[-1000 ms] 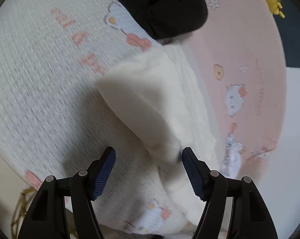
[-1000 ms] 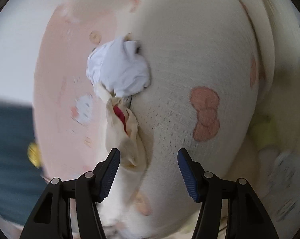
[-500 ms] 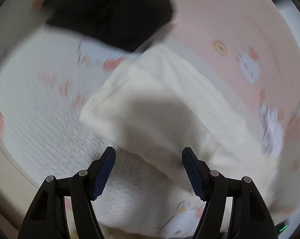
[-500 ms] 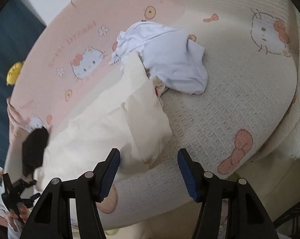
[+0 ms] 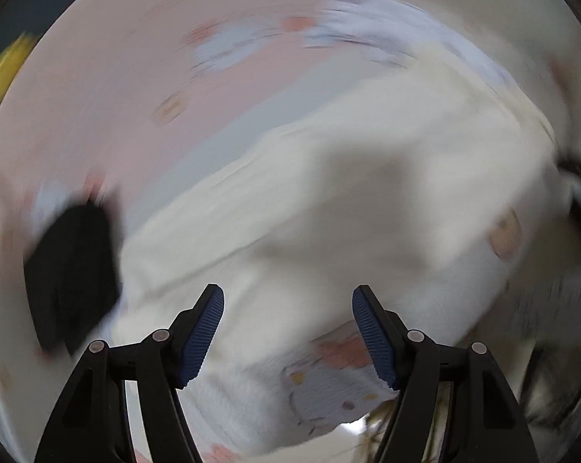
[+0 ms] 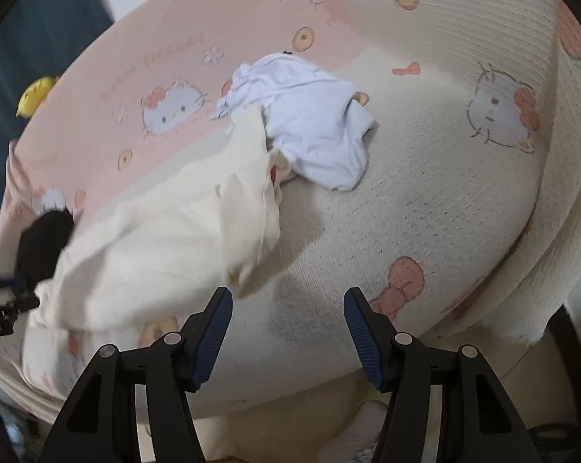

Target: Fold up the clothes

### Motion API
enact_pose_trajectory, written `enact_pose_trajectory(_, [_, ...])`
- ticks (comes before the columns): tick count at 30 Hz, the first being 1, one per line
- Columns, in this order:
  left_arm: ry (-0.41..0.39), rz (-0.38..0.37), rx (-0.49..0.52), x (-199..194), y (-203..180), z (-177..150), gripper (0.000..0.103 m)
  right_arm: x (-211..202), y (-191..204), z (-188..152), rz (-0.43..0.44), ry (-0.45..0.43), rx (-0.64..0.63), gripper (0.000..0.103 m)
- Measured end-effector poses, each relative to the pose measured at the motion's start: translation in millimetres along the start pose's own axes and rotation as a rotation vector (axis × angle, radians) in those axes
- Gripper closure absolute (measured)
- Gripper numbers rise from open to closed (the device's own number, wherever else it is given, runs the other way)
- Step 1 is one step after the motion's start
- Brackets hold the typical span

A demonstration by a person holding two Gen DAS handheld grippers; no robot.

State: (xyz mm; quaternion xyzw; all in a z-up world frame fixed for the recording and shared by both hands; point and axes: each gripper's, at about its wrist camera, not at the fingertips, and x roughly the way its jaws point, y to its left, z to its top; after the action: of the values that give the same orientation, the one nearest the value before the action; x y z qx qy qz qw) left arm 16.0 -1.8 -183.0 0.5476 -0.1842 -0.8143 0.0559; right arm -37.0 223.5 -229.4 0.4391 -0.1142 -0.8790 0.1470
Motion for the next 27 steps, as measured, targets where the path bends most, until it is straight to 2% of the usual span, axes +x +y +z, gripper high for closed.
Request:
enact_pose_trajectory(2, [-0.032,-0.002,0.164,-1.1,-38.8,15.8,0.036,2.7,-1.8,-4.9,-0.004,0.003,-0.019,0.044])
enact_pose_trajectory(4, [-0.054,0.010,0.267,-2.1,-67.4,27.1,0.036,7.0,-5.3,-8.6,-0.010,0.016,-0.022,0.044])
enact_pose_trajectory(6, [-0.071,-0.014,0.347,-2.4,-97.2,40.2,0.036,8.2,-8.4,-10.5,-0.012,0.026,-0.021,0.044])
enact_pose_trajectory(8, [-0.077,-0.049,0.397,-3.0,-122.3,52.3,0.036,5.3,-12.1,-11.2,-0.004,0.006,-0.012,0.044])
enact_pose_trajectory(13, [-0.076,-0.082,0.510,1.6,-167.9,72.7,0.036,0.7,-19.4,-12.0,0.029,-0.022,0.004,0.044])
enact_pose_trajectory(16, [-0.076,-0.080,0.553,6.3,-186.2,78.8,0.036,1.6,-17.5,-10.1,0.071,-0.029,-0.014,0.044])
enact_pose_trajectory(21, [-0.067,-0.100,0.572,14.7,-206.3,88.6,0.036,-0.2,-14.1,-2.4,0.231,-0.047,-0.001,0.044])
enact_pose_trajectory(24, [-0.058,-0.074,0.568,29.3,-211.6,94.4,0.036,4.3,-25.7,-0.5,0.290,-0.047,0.093,0.044])
enact_pose_trajectory(27, [-0.080,-0.079,0.520,37.2,-206.7,102.0,0.037,12.3,-40.6,1.6,0.344,-0.021,0.200,0.044])
